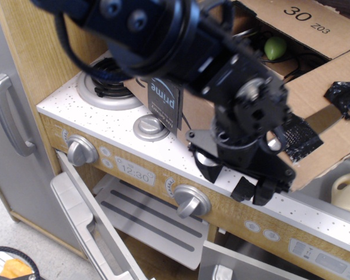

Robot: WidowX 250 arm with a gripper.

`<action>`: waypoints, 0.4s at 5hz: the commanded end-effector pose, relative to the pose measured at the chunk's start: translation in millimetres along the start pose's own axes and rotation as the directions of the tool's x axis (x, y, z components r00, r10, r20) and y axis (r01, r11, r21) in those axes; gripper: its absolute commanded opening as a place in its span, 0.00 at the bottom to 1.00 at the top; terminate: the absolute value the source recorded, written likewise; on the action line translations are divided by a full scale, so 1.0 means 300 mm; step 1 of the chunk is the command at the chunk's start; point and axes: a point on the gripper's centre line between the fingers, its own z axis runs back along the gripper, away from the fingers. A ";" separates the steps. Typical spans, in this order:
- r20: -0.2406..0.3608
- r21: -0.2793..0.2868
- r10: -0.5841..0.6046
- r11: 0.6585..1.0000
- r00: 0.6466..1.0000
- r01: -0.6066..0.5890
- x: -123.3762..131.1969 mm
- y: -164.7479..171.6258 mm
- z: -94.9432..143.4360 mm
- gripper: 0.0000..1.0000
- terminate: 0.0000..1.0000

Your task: Close large4fbox flaps

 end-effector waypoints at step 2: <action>0.069 0.051 0.064 0.996 0.996 -0.068 0.122 -0.006 0.203 1.00 0.00</action>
